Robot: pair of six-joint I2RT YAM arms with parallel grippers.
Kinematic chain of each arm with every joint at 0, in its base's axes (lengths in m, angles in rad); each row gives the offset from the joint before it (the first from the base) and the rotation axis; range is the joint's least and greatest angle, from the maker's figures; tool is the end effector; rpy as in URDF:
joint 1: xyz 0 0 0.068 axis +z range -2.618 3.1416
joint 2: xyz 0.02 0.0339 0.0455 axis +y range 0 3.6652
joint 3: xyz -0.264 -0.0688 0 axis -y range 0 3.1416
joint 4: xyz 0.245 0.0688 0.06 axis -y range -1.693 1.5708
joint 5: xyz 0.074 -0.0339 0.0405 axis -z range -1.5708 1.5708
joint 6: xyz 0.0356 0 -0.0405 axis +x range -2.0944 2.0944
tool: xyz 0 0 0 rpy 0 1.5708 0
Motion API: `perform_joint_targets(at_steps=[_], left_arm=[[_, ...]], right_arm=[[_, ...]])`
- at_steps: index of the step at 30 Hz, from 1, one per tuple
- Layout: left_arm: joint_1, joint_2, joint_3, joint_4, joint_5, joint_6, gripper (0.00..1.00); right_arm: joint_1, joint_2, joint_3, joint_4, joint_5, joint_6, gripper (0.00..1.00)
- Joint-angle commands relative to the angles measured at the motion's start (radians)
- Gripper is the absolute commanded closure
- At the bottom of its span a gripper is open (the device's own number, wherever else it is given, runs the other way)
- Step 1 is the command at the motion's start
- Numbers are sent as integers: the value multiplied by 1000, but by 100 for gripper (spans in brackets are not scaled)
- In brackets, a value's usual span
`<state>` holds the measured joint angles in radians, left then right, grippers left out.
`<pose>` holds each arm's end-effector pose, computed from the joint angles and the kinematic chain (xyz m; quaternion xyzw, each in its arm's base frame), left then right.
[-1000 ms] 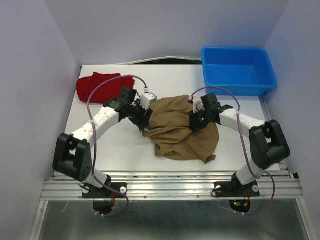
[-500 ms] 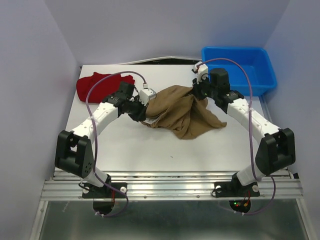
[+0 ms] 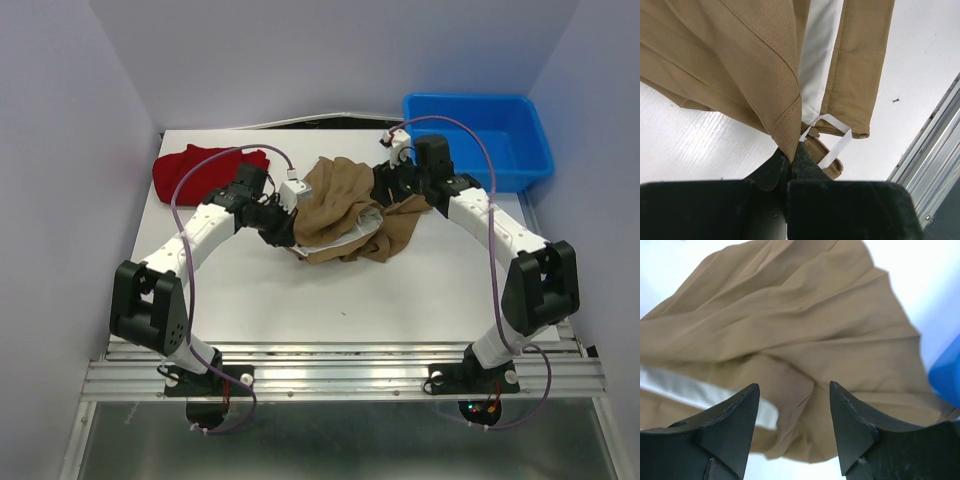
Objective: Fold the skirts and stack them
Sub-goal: Flatten the skirt out
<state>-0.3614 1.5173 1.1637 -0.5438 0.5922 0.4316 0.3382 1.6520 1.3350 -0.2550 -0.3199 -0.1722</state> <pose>0.2933 -0.1321 0.2676 0.4376 0.7955 -0.2641 0.3255 0.3581 0.1378 0.2989 -0.2926 0.8193 0.1785 0.4596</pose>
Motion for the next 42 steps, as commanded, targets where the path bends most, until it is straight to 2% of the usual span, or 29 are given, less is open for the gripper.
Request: perform_joint_targets(at_steps=[1, 7, 12, 16, 19, 21, 22, 23, 25, 30, 36, 37, 38, 40, 41, 42], left_arm=[[10, -2, 50, -15, 69, -8, 100], [13, 11, 56, -16, 63, -8, 100], [18, 9, 71, -31, 63, -5, 100], [24, 7, 77, -25, 63, -17, 100], [25, 9, 76, -21, 63, -22, 100], [27, 6, 76, -16, 64, -24, 100], [27, 6, 74, -18, 63, -24, 100], [29, 7, 74, -16, 55, -27, 100], [33, 3, 65, -13, 54, -33, 100], [36, -25, 22, 74, 72, -88, 100], [35, 24, -6, 122, 121, -128, 100], [35, 30, -4, 125, 127, -134, 100], [35, 40, -4, 133, 132, -139, 100], [35, 47, -4, 139, 142, -142, 100], [35, 50, -4, 139, 146, -142, 100], [35, 53, -7, 139, 152, -140, 100]], right_arm=[[-42, -103, -49, -53, -149, 11, 40], [-62, -38, -8, -118, -220, -33, 41], [-62, 48, 99, -213, -235, -133, 44], [-62, 114, 180, -354, -237, -213, 50], [-62, 143, 191, -382, -194, -246, 56], [-62, 146, 190, -405, -185, -268, 69], [-62, 137, 182, -411, -177, -280, 85], [-62, 126, 153, -411, -177, -285, 93], [-62, 91, 110, -417, -201, -288, 99], [-51, -70, -58, -399, -287, -236, 99], [13, -107, -204, -342, -320, -158, 97], [27, -103, -212, -325, -317, -132, 94], [27, -98, -226, -314, -317, -124, 76], [36, -89, -226, -305, -315, -116, 65], [36, -75, -221, -314, -306, -116, 54], [36, -69, -199, -331, -301, -125, 51]])
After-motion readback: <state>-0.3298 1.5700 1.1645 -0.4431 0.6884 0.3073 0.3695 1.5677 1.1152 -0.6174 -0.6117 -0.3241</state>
